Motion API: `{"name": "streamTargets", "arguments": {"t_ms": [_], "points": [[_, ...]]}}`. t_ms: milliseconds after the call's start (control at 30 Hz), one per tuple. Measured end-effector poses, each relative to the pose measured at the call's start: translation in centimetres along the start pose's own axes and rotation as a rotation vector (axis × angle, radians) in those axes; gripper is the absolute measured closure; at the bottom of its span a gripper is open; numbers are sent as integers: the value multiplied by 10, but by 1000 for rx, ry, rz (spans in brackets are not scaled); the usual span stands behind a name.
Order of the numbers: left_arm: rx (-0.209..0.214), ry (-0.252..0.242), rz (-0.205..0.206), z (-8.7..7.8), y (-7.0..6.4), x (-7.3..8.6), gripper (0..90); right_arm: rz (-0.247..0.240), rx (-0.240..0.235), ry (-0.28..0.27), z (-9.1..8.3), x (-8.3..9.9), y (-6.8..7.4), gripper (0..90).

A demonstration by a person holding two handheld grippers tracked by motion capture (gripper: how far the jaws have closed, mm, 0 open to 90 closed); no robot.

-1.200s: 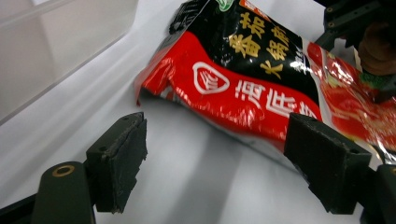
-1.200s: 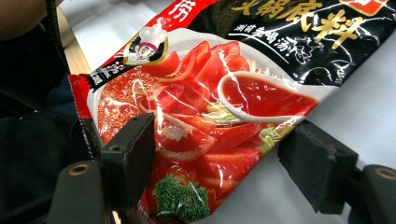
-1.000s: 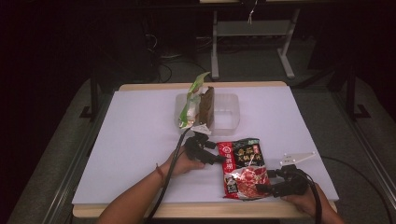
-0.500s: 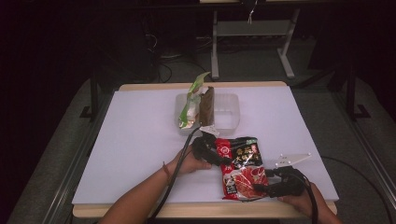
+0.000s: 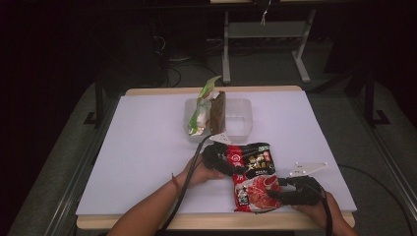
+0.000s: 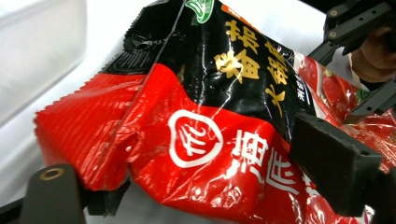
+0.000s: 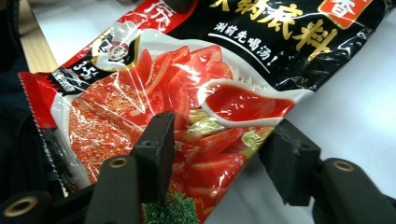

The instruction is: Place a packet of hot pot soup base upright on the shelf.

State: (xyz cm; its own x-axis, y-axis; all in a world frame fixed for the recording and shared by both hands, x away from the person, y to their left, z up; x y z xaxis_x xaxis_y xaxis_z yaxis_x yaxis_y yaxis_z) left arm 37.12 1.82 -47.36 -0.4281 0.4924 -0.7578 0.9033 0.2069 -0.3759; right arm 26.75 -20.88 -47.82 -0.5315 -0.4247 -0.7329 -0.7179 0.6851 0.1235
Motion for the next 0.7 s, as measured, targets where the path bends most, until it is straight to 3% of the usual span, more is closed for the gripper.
{"name": "streamTargets", "arguments": {"t_ms": [200, 433, 600, 700], "points": [[-7, -33, -3, -3, 0, -1, 209, -4, 25, -16, 0, -2, -1, 570], [-20, -74, -45, -7, 6, 0, 214, -22, 83, -57, 0, -7, 1, 691], [-41, -61, -85, -6, 12, 3, 197, -69, 120, -92, -3, -7, 5, 739], [-44, -54, -85, -5, 11, 3, 178, -83, 123, -103, -3, -7, 5, 748]]}}
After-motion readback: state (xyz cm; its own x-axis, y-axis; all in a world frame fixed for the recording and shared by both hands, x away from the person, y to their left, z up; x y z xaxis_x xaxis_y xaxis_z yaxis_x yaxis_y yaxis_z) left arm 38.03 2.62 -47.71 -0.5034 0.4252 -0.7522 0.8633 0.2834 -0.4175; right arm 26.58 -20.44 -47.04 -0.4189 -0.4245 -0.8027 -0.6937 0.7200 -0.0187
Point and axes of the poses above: each handheld gripper's, and its own axes: z roughly forward along the jaws, x roughly out of its underside, y roughly to its left, the point moved 4 cm from there along z, roughly forward along the jaws, and after that the axes turned 7 degrees about x, right-handed, at the moved point
